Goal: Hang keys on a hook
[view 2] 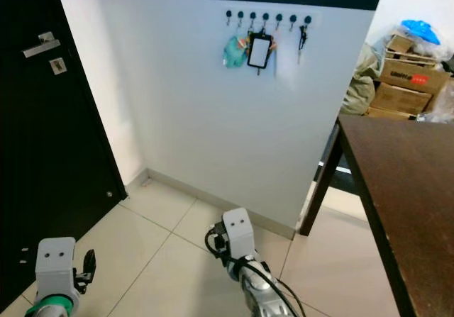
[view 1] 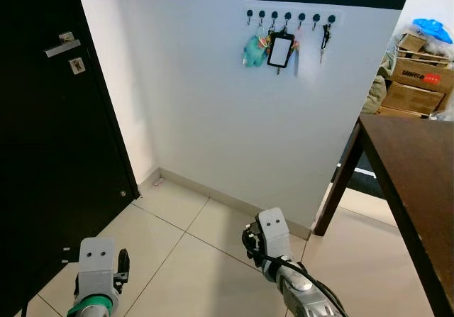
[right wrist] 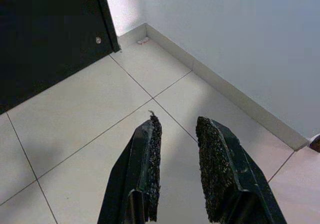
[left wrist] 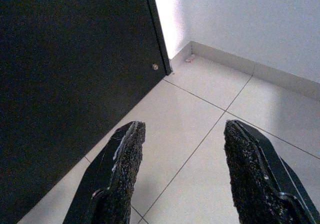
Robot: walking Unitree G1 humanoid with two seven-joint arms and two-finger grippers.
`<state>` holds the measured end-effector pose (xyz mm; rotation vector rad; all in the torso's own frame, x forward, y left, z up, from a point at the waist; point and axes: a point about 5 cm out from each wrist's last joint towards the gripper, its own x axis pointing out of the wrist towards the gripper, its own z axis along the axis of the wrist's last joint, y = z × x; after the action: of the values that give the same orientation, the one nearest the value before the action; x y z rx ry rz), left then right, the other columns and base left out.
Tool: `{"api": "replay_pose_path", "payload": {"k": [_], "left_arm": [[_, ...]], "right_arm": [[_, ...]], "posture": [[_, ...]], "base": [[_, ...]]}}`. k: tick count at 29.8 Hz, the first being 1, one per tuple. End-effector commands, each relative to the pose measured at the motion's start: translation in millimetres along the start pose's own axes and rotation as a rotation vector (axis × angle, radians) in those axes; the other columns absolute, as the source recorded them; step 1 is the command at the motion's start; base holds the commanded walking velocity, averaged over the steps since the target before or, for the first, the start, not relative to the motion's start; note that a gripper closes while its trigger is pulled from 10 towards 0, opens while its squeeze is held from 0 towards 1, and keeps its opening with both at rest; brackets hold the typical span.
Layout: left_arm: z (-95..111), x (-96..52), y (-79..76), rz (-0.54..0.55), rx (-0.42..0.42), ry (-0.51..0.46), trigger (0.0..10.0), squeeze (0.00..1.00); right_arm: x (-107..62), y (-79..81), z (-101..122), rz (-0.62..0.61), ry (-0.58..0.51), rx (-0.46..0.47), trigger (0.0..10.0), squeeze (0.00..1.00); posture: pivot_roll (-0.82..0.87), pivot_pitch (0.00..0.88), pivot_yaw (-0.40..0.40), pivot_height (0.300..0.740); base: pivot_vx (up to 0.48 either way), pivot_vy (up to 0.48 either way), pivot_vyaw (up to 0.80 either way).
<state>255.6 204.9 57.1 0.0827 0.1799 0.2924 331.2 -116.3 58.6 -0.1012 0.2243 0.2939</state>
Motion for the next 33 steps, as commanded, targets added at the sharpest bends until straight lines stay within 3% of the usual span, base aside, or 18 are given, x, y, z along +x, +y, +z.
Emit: {"api": "replay_pose_path", "payload": {"k": [1,23,33], "left_arm": [[-4.8,0.1,5.0,0.005,-0.002,0.017,10.0,0.0],[-4.4,-0.5,3.5,0.001,-0.01,0.016,10.0,0.0],[-7.6,-2.6,6.4,0.01,-0.015,0.025,10.0,0.0]], "right_arm": [[0.2,1.8,-1.9,-0.002,0.005,0.013,10.0,0.0],[-0.2,-0.6,-1.8,-0.003,0.005,0.016,10.0,0.0],[-3.5,-10.8,-5.3,-0.043,0.012,0.004,10.0,0.0]], "posture": [[-0.11,0.046,0.117,0.74],[-0.12,0.049,0.112,0.74],[-0.13,0.043,0.108,0.74]], "base": [[0.0,0.0,0.0],[0.0,0.0,0.0],[0.0,0.0,0.0]]}}
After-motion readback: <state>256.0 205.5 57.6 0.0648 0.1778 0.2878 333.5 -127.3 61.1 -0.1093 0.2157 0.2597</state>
